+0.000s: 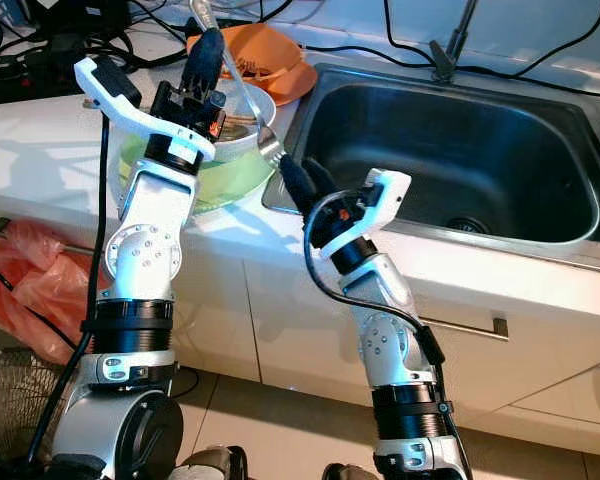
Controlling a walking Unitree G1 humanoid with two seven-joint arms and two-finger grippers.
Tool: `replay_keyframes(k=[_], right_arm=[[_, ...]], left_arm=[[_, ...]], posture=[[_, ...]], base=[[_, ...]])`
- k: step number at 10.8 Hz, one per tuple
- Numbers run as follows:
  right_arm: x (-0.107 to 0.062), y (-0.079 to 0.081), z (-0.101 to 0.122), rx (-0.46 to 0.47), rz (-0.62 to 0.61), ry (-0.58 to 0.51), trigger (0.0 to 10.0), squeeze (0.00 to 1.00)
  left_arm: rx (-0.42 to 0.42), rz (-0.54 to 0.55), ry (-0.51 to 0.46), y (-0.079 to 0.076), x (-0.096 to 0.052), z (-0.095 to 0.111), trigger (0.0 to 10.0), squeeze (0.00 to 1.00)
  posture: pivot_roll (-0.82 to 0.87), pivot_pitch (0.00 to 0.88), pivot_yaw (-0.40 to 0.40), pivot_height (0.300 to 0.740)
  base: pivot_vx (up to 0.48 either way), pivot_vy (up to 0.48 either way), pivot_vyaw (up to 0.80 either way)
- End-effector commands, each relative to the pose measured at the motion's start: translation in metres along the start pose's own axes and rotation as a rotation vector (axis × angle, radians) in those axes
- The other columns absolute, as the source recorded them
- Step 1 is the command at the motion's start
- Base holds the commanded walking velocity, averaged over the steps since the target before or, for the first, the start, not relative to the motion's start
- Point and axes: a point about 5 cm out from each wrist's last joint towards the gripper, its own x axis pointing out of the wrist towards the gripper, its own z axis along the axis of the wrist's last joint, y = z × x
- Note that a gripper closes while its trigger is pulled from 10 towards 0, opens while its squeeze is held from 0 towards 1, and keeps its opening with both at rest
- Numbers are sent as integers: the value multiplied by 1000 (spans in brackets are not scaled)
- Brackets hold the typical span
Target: Kitchen organization
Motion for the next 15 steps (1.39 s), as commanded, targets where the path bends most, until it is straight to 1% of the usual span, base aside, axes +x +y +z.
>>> replay_keyframes(k=[1,2,5,8,12,14,15], right_arm=[[-2,1,2,10,3,-10,4510,0],[-2,1,3,19,11,-13,0,0],[-2,2,3,36,24,-12,0,0],[-2,3,6,58,25,-28,0,0],[-2,3,9,101,33,-54,0,0],[-3,1,11,118,26,-68,0,0],[-3,0,12,121,24,-71,0,0]], left_arm=[[-48,-36,6,-10,-1,-10,10000,0],[-49,-39,6,-11,-1,-10,10000,0],[-49,-50,-6,-11,0,-8,10000,0],[-31,-54,21,-11,-2,-14,10000,0],[8,-50,39,-9,-3,-17,10000,0],[49,-62,76,-8,-4,-21,10000,0],[65,-74,113,-9,-5,-26,10000,1000]], posture=[[133,112,-29,740],[134,112,-29,740],[133,108,-30,740],[130,105,-30,740],[132,107,-30,740],[132,109,-29,740],[135,110,-29,740]], base=[[0,0,0],[0,0,0],[0,0,0],[0,0,0],[0,0,0],[0,0,0],[0,0,0]])
